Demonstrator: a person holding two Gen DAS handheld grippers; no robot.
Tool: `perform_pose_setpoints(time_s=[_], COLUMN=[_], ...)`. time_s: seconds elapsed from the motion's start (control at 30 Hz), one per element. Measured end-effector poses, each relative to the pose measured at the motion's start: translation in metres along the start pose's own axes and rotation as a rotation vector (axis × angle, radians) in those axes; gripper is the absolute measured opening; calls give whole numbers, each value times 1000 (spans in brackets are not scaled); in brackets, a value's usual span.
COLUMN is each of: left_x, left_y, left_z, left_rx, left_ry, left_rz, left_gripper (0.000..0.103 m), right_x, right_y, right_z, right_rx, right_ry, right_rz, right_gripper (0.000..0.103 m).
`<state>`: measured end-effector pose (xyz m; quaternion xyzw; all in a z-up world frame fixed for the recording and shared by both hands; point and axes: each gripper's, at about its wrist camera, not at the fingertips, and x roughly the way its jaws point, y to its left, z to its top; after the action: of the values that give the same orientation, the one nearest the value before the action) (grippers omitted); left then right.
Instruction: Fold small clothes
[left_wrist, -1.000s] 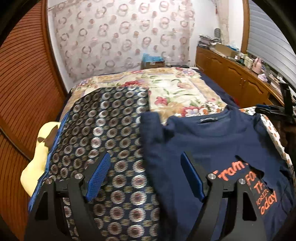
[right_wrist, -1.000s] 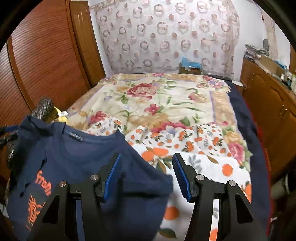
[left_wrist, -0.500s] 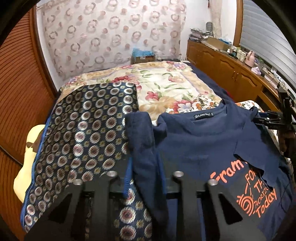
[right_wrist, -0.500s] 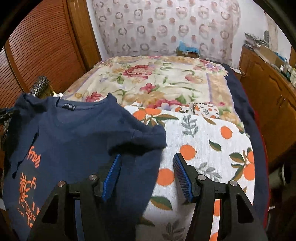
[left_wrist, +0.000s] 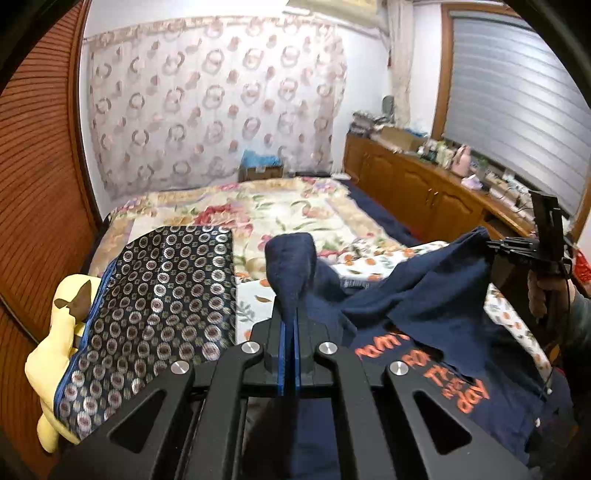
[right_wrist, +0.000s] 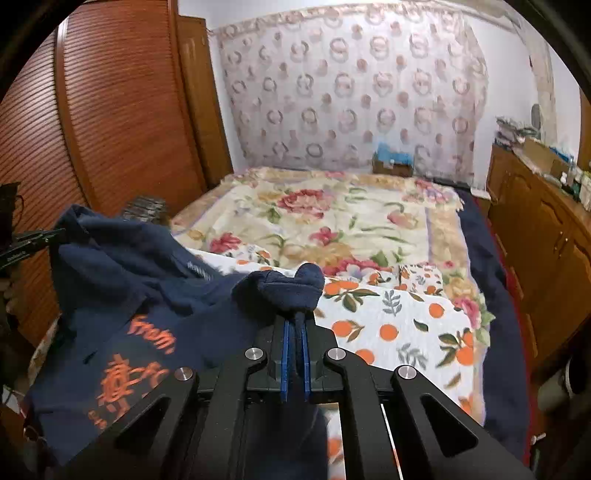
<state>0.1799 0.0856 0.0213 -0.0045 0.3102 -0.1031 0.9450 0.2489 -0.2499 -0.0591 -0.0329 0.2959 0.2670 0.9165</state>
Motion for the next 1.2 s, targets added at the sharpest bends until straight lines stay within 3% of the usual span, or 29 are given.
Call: perform_pose_setpoints(time_s=[0.33, 0.63, 1.0, 1.2], left_x=[-80, -119, -153, -140], left_y=[-25, -27, -37, -37], left_z=[-59, -104, -143, -173], left_rx=[17, -32, -22, -8], left_ry=[-73, -98, -55, 15], left_rz=[-29, -67, -47, 8], left_gripper=[4, 4, 4, 4], right_x=[-102, -173, -239, -244], right_y=[32, 51, 72, 77], right_z=[-70, -142, -178, -194], right_rx=[-34, 15, 72, 68], right_ry=[-88, -100, -74, 2], right_rz=[-34, -23, -55, -48], right_gripper=[5, 5, 5, 5])
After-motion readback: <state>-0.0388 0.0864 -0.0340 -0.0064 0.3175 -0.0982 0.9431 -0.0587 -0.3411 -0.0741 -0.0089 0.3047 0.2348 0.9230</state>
